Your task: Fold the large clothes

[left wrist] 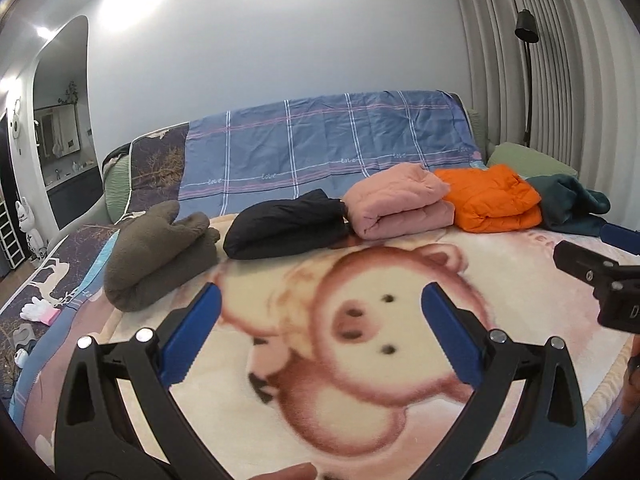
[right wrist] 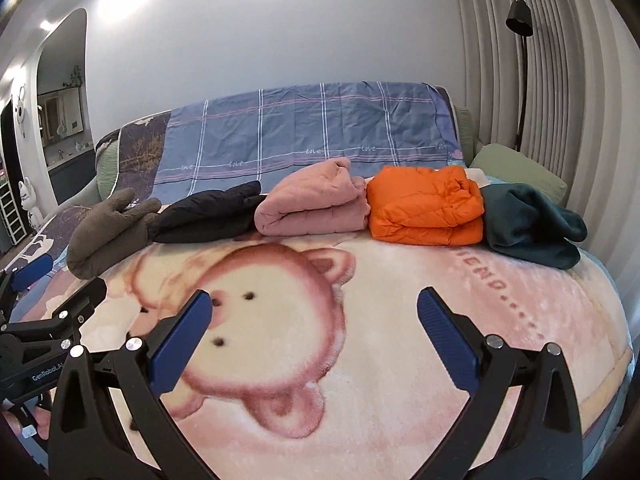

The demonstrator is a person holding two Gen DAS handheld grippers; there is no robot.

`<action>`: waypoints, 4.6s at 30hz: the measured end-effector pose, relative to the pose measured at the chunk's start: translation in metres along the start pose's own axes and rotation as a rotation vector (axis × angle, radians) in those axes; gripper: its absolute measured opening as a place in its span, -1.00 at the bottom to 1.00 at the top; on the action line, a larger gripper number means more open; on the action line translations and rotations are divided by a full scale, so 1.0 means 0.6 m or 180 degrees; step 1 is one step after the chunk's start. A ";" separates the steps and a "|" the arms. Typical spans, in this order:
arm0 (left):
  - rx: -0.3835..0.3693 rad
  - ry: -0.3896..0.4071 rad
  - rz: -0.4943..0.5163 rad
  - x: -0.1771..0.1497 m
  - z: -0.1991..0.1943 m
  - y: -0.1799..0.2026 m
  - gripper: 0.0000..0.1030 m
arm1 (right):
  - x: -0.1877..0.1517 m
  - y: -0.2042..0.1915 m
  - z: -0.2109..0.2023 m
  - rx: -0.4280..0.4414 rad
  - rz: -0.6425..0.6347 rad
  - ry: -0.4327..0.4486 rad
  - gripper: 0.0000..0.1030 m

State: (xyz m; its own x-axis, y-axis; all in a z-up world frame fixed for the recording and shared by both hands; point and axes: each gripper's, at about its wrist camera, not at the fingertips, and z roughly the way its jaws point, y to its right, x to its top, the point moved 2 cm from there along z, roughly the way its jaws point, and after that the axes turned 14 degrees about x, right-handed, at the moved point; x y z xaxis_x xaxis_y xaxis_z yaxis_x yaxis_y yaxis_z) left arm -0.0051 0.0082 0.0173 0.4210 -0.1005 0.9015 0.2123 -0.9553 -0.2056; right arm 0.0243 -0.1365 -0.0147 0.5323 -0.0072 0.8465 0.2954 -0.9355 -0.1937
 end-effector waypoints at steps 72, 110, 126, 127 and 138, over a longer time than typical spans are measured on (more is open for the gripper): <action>0.0001 -0.0296 -0.0007 -0.025 0.045 0.010 0.96 | -0.004 0.002 0.044 -0.0128 -0.0168 -0.0126 0.97; 0.0015 -0.0390 -0.0008 -0.044 0.060 0.004 0.96 | -0.008 0.007 0.063 -0.0126 -0.0229 -0.0226 0.97; -0.0005 -0.0413 0.0009 -0.047 0.067 0.003 0.96 | -0.010 0.008 0.072 -0.0137 -0.0232 -0.0269 0.97; -0.0003 -0.0415 0.0008 -0.046 0.068 0.004 0.96 | -0.009 0.007 0.073 -0.0139 -0.0234 -0.0268 0.97; -0.0001 -0.0436 0.0008 -0.048 0.073 0.003 0.96 | -0.013 0.008 0.078 -0.0136 -0.0234 -0.0293 0.97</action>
State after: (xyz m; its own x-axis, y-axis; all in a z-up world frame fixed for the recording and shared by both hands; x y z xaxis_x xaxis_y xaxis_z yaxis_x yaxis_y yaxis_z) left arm 0.0217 0.0213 -0.0255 0.5381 -0.0641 0.8405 0.2109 -0.9552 -0.2078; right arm 0.0585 -0.1244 -0.0454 0.5816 0.0926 0.8082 0.3033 -0.9465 -0.1098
